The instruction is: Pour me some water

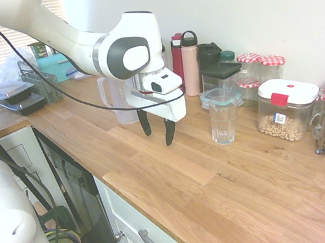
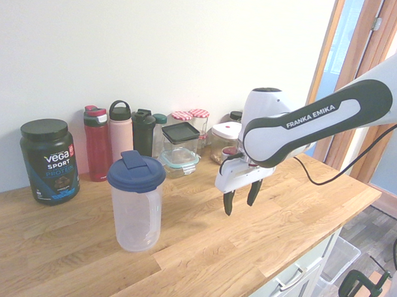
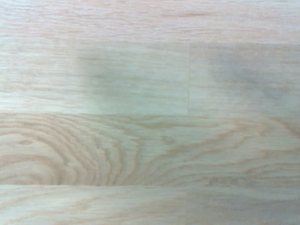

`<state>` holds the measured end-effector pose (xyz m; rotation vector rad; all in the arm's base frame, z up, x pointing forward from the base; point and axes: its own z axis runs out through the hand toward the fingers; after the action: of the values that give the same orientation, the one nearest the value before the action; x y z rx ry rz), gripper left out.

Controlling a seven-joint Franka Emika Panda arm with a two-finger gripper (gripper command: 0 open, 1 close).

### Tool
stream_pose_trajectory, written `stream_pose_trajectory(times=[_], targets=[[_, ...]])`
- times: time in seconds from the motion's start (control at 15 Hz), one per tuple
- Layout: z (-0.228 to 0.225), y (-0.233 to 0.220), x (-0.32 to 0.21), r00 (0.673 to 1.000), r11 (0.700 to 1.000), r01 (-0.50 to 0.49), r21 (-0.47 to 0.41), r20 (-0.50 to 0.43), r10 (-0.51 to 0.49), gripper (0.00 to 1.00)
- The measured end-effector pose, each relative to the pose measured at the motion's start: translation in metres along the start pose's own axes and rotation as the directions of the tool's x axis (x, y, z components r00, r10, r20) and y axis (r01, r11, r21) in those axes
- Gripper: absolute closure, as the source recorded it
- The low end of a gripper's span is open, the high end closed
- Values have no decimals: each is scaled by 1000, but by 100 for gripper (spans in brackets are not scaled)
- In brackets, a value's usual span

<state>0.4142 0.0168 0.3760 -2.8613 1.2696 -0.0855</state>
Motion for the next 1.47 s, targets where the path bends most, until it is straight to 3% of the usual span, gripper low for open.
stream_pose_trajectory(times=[0.4,0.73,1.0,1.47], targets=[[-13,-8,-15,999,999,-48,11,-18,48,0],[-63,-21,-95,994,994,-86,74,-67,91,0],[-94,-45,-171,991,990,-11,139,-127,29,0],[-113,-117,-244,968,975,10,221,-247,46,0]])
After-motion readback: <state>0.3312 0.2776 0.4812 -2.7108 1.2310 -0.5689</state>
